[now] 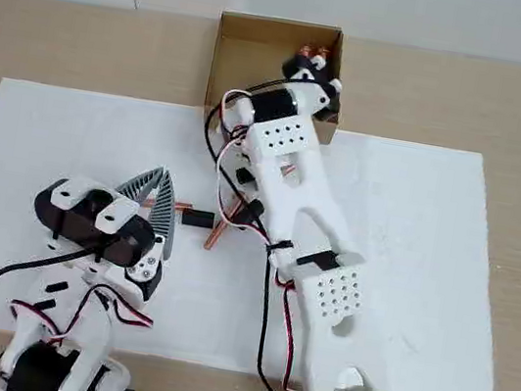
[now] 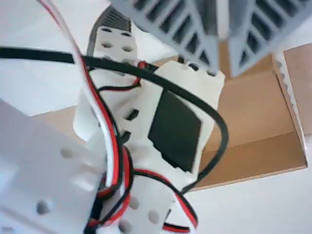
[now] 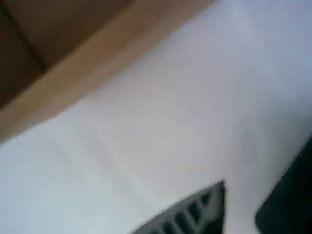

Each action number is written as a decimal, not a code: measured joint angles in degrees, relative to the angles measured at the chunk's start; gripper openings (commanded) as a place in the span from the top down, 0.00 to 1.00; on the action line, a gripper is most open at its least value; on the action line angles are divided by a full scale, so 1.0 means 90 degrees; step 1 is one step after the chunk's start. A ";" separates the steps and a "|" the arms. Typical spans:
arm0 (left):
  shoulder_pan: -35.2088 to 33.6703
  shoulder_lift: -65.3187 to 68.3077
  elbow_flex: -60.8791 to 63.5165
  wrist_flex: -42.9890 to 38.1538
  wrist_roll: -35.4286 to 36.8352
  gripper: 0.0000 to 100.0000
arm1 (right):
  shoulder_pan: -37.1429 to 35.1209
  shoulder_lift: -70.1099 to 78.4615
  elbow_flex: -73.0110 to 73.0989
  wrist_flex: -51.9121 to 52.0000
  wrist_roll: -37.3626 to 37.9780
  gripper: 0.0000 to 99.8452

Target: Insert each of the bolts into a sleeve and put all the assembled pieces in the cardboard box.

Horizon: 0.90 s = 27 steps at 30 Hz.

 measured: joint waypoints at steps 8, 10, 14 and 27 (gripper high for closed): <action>0.0000 0.0000 0.0000 0.0000 0.0000 0.99 | 0.0127 0.0176 0.0000 -0.0068 0.0000 0.77; 0.0000 0.0000 0.0000 0.0000 0.0000 0.99 | 0.0107 0.0176 0.0000 -0.0166 0.0000 0.77; 0.0000 0.0000 0.0000 0.0000 0.0000 0.99 | 0.0107 0.0176 0.0000 -0.0244 -0.0010 0.77; 0.0000 0.0000 0.0000 0.0000 0.0000 0.99 | -0.0137 0.0176 -0.0010 -0.0508 0.0000 0.77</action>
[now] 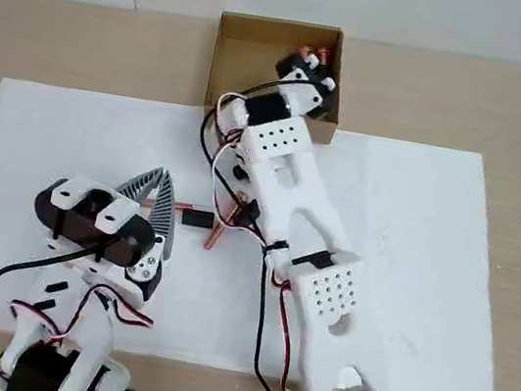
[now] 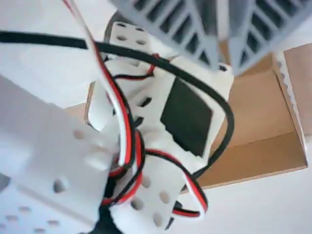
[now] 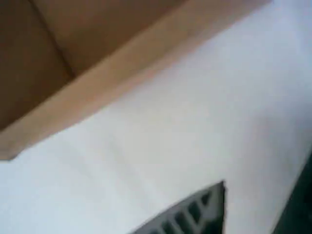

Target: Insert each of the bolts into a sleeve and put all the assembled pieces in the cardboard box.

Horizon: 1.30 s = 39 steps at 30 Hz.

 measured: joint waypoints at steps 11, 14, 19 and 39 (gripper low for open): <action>0.0000 0.0000 0.0244 0.0000 0.0000 0.99 | -0.0020 0.0107 0.0000 -0.0547 0.0000 0.98; 0.0000 0.0000 0.0274 0.0000 0.0000 0.99 | 0.0010 0.0371 -0.0049 -0.0654 -0.0010 0.96; 0.0000 0.0000 0.0293 0.0000 0.0000 0.99 | 0.0010 0.0674 -0.0283 -0.0654 0.0000 1.00; 0.0000 0.0000 0.0293 0.0000 0.0000 0.99 | 0.0010 0.0723 -0.0303 -0.0694 0.0967 1.00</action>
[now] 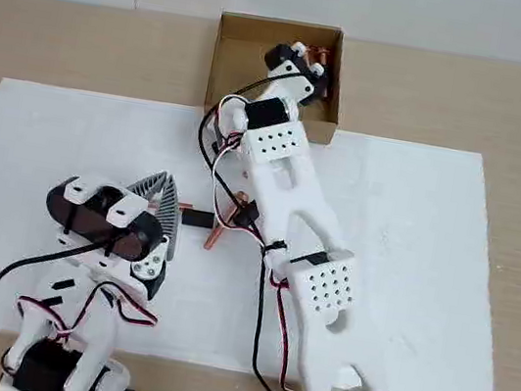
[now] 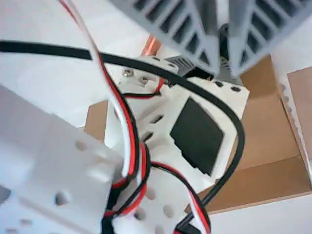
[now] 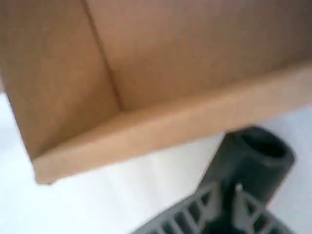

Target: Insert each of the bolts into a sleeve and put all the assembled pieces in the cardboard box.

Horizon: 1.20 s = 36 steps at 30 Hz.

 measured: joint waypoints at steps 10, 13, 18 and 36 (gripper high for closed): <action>0.0000 0.0000 0.0000 0.0000 0.0000 0.99 | 0.0000 0.0098 -0.0567 0.0498 0.0576 0.75; 0.0000 0.0000 0.0000 0.0000 0.0000 0.99 | -0.0039 0.0117 -0.0733 0.0703 0.0625 0.71; 0.0000 0.0000 0.0000 0.0000 0.0000 0.99 | -0.0098 0.0127 -0.0742 0.0811 0.0615 0.71; 0.0000 0.0000 0.0000 0.0000 0.0000 0.99 | -0.0186 0.0147 -0.1133 0.0674 0.0615 0.71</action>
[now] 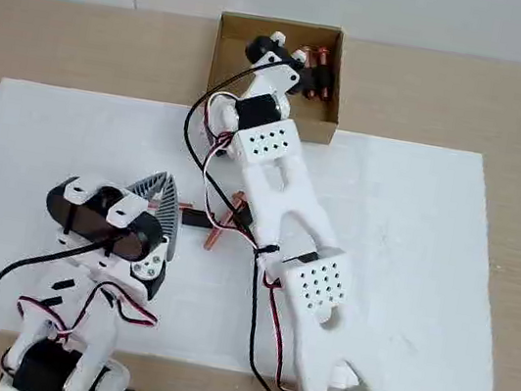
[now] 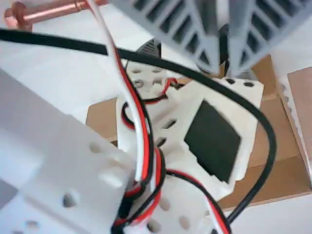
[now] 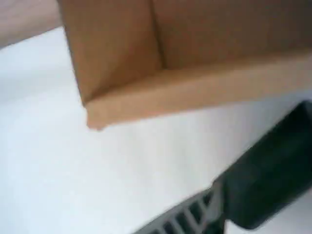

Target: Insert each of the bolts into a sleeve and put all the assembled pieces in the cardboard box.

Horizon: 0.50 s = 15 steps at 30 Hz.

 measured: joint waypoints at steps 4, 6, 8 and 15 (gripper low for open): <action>0.0000 0.0000 0.0000 0.0000 0.0000 0.99 | 0.0000 0.0088 0.0000 -0.0293 0.0000 0.71; 0.0000 0.0000 0.0000 0.0000 0.0000 0.99 | 0.0000 0.0117 0.0000 -0.0537 0.0000 0.71; 0.0000 0.0000 0.0000 0.0000 0.0000 0.99 | 0.0000 0.0234 0.0000 -0.0791 0.0000 0.72; 0.0000 0.0000 0.0000 0.0000 0.0000 0.99 | -0.0010 0.0723 -0.0166 -0.0977 0.0020 0.72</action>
